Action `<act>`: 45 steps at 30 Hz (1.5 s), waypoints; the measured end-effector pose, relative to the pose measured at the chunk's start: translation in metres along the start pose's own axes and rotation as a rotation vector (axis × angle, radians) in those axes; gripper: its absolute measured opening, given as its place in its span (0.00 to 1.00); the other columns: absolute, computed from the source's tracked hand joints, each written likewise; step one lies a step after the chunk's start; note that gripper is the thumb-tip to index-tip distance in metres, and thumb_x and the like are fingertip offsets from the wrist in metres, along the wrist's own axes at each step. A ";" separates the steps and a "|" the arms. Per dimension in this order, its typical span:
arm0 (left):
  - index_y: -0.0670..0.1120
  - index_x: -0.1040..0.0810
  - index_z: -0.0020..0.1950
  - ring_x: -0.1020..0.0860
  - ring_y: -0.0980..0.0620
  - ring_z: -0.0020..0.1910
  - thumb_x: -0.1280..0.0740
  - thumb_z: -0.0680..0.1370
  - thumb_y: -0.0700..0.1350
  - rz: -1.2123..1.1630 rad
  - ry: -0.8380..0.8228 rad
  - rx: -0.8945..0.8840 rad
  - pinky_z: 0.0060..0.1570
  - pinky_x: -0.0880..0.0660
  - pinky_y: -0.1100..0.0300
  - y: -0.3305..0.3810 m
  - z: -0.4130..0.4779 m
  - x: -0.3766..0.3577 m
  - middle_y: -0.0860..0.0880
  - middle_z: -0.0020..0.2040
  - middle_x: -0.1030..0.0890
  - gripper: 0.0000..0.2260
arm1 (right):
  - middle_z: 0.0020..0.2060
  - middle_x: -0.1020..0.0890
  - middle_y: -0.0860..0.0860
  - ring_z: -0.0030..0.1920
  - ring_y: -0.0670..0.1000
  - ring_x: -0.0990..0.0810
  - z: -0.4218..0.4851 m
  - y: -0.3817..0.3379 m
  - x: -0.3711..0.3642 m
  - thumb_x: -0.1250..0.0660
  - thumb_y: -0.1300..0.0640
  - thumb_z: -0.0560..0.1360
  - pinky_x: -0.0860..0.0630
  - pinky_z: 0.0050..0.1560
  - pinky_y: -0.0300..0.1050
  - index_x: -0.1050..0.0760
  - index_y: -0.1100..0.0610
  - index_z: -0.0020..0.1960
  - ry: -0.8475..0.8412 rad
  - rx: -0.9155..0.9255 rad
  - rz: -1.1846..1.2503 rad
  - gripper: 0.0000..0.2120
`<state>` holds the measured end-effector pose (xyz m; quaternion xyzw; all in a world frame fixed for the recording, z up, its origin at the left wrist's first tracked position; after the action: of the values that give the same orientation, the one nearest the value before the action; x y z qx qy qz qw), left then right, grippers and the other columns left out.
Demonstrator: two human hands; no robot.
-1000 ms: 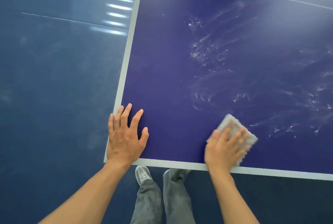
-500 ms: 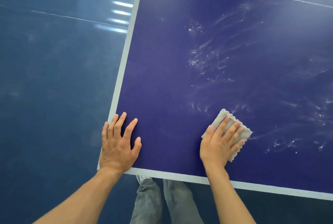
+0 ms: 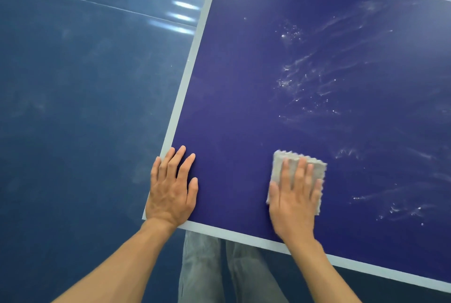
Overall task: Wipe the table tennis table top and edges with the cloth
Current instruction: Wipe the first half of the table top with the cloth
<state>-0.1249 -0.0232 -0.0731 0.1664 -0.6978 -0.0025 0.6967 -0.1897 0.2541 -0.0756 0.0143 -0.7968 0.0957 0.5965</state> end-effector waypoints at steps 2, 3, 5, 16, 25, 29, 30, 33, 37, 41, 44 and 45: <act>0.46 0.31 0.77 0.38 0.41 0.80 0.44 0.82 0.51 0.006 -0.009 -0.001 0.79 0.44 0.38 0.000 -0.001 0.000 0.44 0.79 0.34 0.24 | 0.84 0.59 0.59 0.84 0.61 0.61 0.030 -0.012 0.007 0.61 0.42 0.84 0.58 0.80 0.69 0.62 0.52 0.84 0.006 -0.213 0.087 0.32; 0.46 0.31 0.77 0.38 0.42 0.80 0.44 0.82 0.51 0.006 -0.012 -0.001 0.79 0.44 0.38 0.000 -0.002 0.000 0.44 0.79 0.34 0.24 | 0.84 0.61 0.59 0.84 0.61 0.63 0.044 -0.030 0.010 0.62 0.41 0.83 0.61 0.80 0.69 0.64 0.51 0.83 0.008 -0.259 0.125 0.32; 0.45 0.30 0.77 0.38 0.42 0.80 0.45 0.82 0.50 0.008 -0.016 -0.002 0.78 0.43 0.38 -0.001 0.000 0.001 0.44 0.79 0.33 0.24 | 0.84 0.58 0.60 0.84 0.62 0.61 0.057 -0.078 0.007 0.60 0.43 0.84 0.61 0.80 0.69 0.62 0.52 0.84 0.003 -0.140 0.119 0.31; 0.42 0.30 0.77 0.37 0.44 0.80 0.44 0.83 0.48 -0.068 0.011 0.058 0.80 0.45 0.45 -0.003 0.001 0.006 0.44 0.79 0.33 0.24 | 0.85 0.51 0.57 0.84 0.59 0.53 0.071 -0.088 0.010 0.58 0.44 0.85 0.51 0.81 0.67 0.52 0.51 0.85 -0.036 0.275 -0.054 0.29; 0.42 0.30 0.77 0.37 0.42 0.80 0.40 0.82 0.48 -0.064 0.054 0.044 0.78 0.39 0.42 -0.012 0.031 0.002 0.44 0.78 0.32 0.24 | 0.85 0.57 0.57 0.84 0.58 0.62 0.154 -0.224 0.010 0.59 0.44 0.87 0.62 0.81 0.65 0.57 0.50 0.86 -0.090 0.649 -0.082 0.29; 0.42 0.30 0.77 0.36 0.42 0.79 0.41 0.82 0.49 -0.035 0.040 0.036 0.77 0.36 0.41 -0.010 0.030 0.002 0.43 0.77 0.31 0.24 | 0.85 0.54 0.53 0.84 0.54 0.59 0.154 -0.161 0.020 0.60 0.43 0.86 0.63 0.82 0.60 0.55 0.48 0.85 -0.104 0.658 -0.144 0.28; 0.42 0.30 0.77 0.36 0.42 0.79 0.41 0.82 0.50 -0.022 0.031 0.034 0.76 0.35 0.41 -0.010 0.031 0.002 0.43 0.77 0.31 0.24 | 0.85 0.56 0.52 0.84 0.54 0.61 0.177 -0.145 0.027 0.60 0.43 0.86 0.64 0.82 0.60 0.56 0.47 0.85 -0.089 0.498 -0.124 0.28; 0.44 0.32 0.78 0.35 0.42 0.78 0.42 0.82 0.51 -0.001 0.011 0.037 0.76 0.35 0.42 -0.011 0.031 0.001 0.44 0.77 0.31 0.25 | 0.85 0.61 0.54 0.84 0.55 0.65 0.243 -0.130 0.047 0.57 0.45 0.87 0.65 0.81 0.64 0.63 0.48 0.85 -0.058 0.037 -0.003 0.29; 0.44 0.33 0.78 0.34 0.42 0.78 0.42 0.82 0.51 0.012 -0.006 0.037 0.76 0.35 0.40 -0.012 0.031 0.000 0.44 0.77 0.31 0.25 | 0.84 0.62 0.56 0.83 0.57 0.66 0.259 -0.192 0.044 0.56 0.45 0.87 0.68 0.80 0.66 0.63 0.50 0.85 -0.050 0.105 0.007 0.30; 0.44 0.29 0.76 0.32 0.41 0.77 0.41 0.81 0.51 -0.012 0.004 0.035 0.78 0.41 0.39 -0.014 0.029 0.005 0.44 0.76 0.29 0.25 | 0.85 0.59 0.53 0.84 0.56 0.63 0.194 -0.218 0.022 0.62 0.42 0.86 0.65 0.81 0.61 0.59 0.47 0.85 -0.114 0.601 -0.120 0.29; 0.44 0.26 0.74 0.30 0.41 0.75 0.41 0.80 0.51 -0.062 0.019 0.033 0.79 0.44 0.40 -0.013 0.047 0.014 0.43 0.74 0.28 0.24 | 0.85 0.59 0.51 0.84 0.54 0.64 0.173 -0.161 0.026 0.65 0.41 0.84 0.65 0.82 0.59 0.61 0.45 0.84 -0.110 0.517 -0.111 0.29; 0.44 0.26 0.74 0.30 0.41 0.75 0.41 0.80 0.51 -0.075 0.025 0.030 0.79 0.44 0.40 -0.010 0.058 0.017 0.43 0.74 0.28 0.24 | 0.84 0.61 0.51 0.84 0.53 0.64 0.170 -0.137 0.029 0.65 0.41 0.84 0.66 0.82 0.58 0.62 0.45 0.84 -0.099 0.428 -0.105 0.29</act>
<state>-0.1788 -0.0503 -0.0604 0.2030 -0.6824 -0.0161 0.7021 -0.3400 0.0936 -0.0758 0.1867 -0.7849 0.2304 0.5440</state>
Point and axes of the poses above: each hand's wrist, its own z-axis towards the middle knuckle, its own x-axis out of the back of the hand, y = z × x, the point moved 5 cm from there along z, towards the middle knuckle
